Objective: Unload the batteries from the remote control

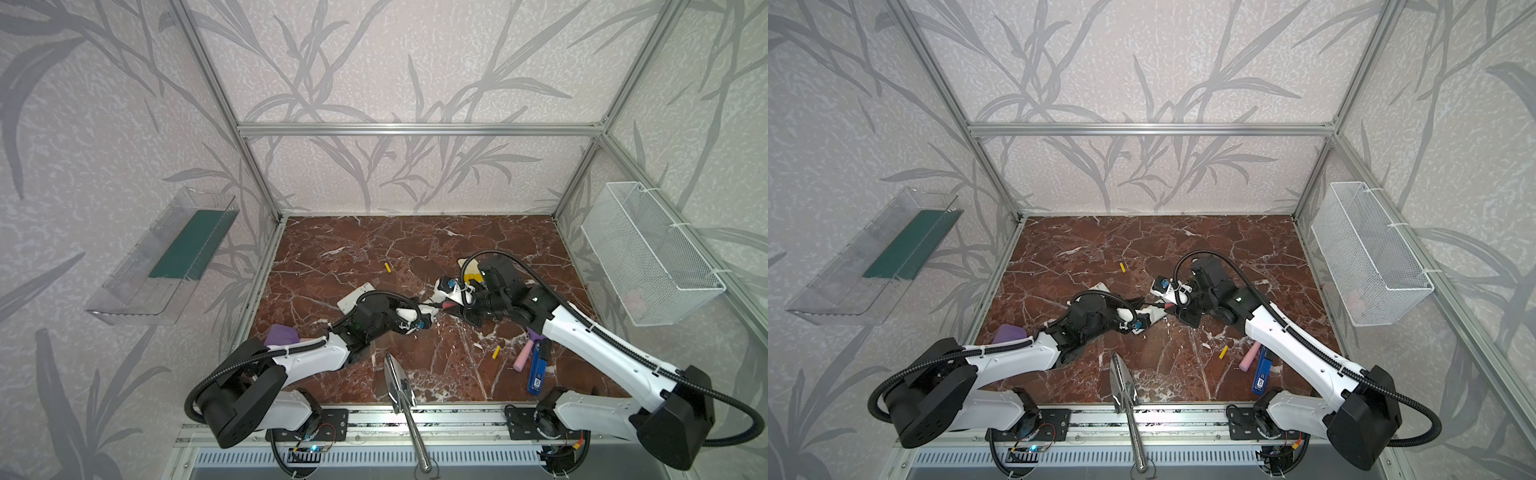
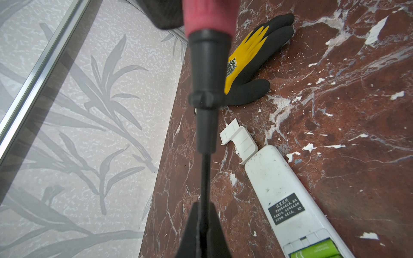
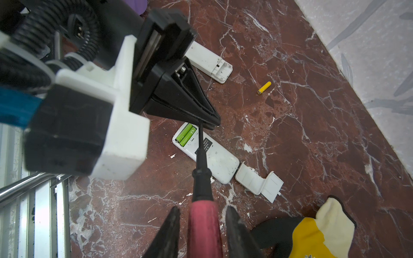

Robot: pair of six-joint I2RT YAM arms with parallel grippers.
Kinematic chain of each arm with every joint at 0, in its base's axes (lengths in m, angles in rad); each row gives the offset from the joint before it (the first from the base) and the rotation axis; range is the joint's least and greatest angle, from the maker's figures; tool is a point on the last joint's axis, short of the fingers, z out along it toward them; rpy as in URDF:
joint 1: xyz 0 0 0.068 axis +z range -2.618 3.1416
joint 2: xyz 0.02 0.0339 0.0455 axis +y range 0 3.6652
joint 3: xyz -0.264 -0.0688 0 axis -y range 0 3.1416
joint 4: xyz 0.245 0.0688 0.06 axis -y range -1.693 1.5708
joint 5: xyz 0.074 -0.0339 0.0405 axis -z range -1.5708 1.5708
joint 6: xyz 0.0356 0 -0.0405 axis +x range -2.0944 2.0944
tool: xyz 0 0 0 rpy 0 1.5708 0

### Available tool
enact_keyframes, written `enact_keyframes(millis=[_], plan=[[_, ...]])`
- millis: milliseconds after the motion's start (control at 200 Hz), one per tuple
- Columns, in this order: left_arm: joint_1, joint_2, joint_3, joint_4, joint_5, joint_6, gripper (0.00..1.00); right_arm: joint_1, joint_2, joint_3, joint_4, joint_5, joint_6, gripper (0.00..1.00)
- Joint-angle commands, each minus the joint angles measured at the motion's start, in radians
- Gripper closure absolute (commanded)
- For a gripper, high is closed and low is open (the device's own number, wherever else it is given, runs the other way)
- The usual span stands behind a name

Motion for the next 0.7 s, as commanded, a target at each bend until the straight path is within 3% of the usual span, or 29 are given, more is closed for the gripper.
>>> enact_keyframes(millis=[0,695], plan=[[0.0,-0.03,0.026,0.009,0.016,-0.009,1.0,-0.01,0.007,-0.013,0.003,0.006,0.004,0.65],[0.0,-0.027,0.037,-0.015,0.024,-0.008,1.0,-0.027,-0.014,-0.036,0.049,-0.05,0.016,0.65]])
